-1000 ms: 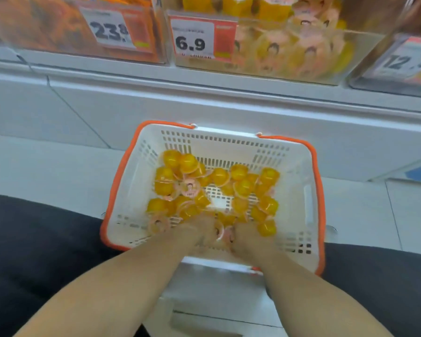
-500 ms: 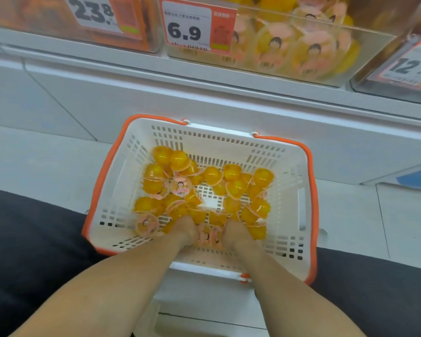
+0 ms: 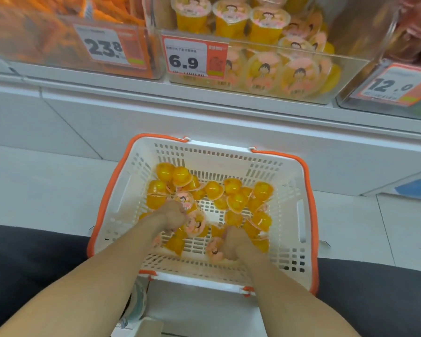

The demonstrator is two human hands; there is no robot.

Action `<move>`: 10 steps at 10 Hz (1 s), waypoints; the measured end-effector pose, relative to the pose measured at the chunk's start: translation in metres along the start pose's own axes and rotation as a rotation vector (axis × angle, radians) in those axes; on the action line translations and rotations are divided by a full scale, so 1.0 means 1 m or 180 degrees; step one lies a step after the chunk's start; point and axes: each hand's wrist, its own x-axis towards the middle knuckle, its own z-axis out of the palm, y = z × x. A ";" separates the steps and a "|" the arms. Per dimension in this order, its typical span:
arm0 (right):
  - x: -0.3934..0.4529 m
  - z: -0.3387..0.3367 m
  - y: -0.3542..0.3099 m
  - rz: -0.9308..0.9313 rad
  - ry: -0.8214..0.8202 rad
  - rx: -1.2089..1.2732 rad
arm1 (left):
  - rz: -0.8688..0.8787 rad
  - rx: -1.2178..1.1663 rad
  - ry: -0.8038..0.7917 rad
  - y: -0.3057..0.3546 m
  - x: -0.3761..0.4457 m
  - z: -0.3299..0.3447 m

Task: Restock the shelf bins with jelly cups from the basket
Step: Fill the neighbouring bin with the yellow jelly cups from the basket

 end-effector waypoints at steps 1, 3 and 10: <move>-0.022 -0.050 -0.009 -0.0278 -0.0343 0.0644 | 0.0207 -0.0358 0.0375 -0.001 0.015 -0.026; -0.064 -0.145 -0.025 -0.1108 0.0263 0.2215 | 0.0176 -0.2166 0.0155 0.028 -0.005 -0.063; 0.063 -0.004 -0.049 -0.0014 0.0636 0.0725 | 0.0068 -0.2383 -0.0155 -0.018 0.005 -0.020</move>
